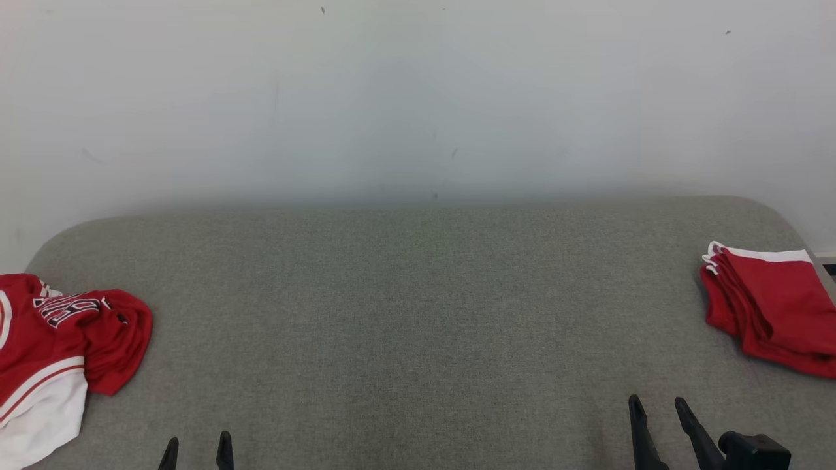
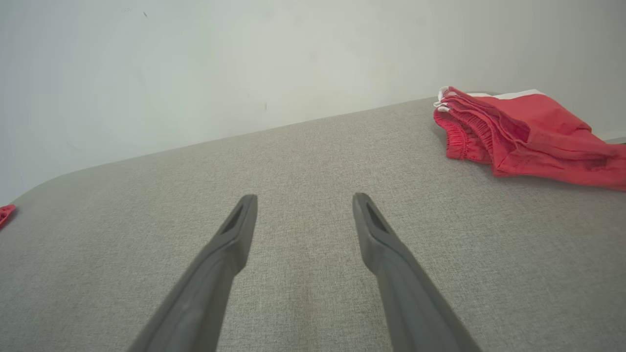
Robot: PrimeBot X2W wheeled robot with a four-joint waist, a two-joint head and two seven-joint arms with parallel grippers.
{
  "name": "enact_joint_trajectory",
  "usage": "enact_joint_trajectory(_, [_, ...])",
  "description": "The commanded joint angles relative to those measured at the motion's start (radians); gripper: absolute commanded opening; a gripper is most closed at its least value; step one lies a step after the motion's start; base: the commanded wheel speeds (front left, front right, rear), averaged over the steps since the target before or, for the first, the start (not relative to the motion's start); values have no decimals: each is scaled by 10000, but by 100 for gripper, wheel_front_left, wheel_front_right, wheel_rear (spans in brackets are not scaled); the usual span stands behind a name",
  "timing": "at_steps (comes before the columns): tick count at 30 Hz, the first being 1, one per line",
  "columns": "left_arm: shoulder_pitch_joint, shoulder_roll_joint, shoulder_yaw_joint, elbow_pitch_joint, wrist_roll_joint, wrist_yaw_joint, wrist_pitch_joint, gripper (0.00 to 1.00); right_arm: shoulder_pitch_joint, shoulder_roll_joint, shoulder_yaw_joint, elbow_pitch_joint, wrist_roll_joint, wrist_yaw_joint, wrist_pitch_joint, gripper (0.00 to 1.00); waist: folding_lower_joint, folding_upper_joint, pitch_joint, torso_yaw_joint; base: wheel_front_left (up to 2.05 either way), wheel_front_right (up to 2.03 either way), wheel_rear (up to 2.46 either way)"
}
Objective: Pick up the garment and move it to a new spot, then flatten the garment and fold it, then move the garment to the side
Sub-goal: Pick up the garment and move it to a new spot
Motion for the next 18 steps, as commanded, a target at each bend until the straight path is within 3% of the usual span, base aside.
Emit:
enact_joint_trajectory(1, [170, -28, -14, -4, 76, 0, -35, 100, 84, 30, -16, 5, -58, 6, -23, 100, 0, 0, 7, 37, 0, 0, 0])
enact_joint_trajectory(10, [204, -46, 9, -66, 147, -2, -35, 100, 150, 34, 105, 45, -186, 6, 58, 100, 0, 0, -3, 587, 0, 0, 0])
enact_joint_trajectory(18, [339, 177, -51, 50, 92, -3, -35, 100, 248, 35, 263, 180, 33, 6, -29, 100, 0, 0, -95, 1842, 0, 0, 0])
